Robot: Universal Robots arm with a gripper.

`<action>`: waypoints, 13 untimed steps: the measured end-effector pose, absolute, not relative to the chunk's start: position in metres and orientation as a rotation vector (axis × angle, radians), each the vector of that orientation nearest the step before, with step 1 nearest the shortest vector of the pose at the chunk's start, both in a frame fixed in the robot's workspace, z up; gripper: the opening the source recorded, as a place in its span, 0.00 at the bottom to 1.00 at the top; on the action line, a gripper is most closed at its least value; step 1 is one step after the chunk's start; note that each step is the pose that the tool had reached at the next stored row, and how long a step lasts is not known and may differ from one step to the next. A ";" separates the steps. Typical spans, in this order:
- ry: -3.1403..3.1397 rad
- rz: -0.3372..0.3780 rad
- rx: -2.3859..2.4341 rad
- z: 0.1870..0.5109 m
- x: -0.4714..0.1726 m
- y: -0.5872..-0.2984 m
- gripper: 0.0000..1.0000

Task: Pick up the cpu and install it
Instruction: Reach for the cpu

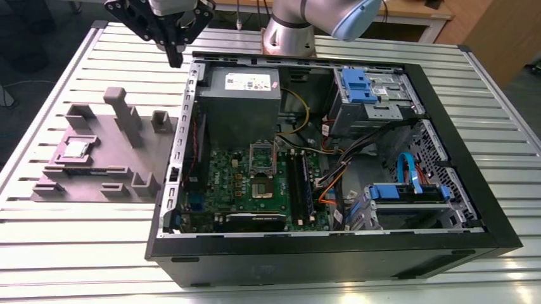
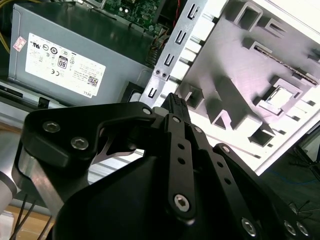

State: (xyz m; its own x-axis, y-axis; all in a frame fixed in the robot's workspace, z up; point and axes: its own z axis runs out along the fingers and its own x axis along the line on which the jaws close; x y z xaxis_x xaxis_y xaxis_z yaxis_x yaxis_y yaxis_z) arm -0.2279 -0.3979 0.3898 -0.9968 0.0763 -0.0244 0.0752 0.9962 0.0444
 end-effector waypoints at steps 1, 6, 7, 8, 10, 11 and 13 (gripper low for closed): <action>3.112 0.068 0.118 0.390 -0.228 -0.398 0.10; 3.113 0.068 0.118 0.390 -0.230 -0.398 0.10; 3.113 0.068 0.118 0.390 -0.230 -0.398 0.10; 3.113 0.068 0.118 0.390 -0.230 -0.398 0.10; 3.113 0.068 0.118 0.390 -0.231 -0.398 0.10; 3.113 0.068 0.118 0.390 -0.231 -0.398 0.10; 3.113 0.068 0.118 0.390 -0.232 -0.398 0.10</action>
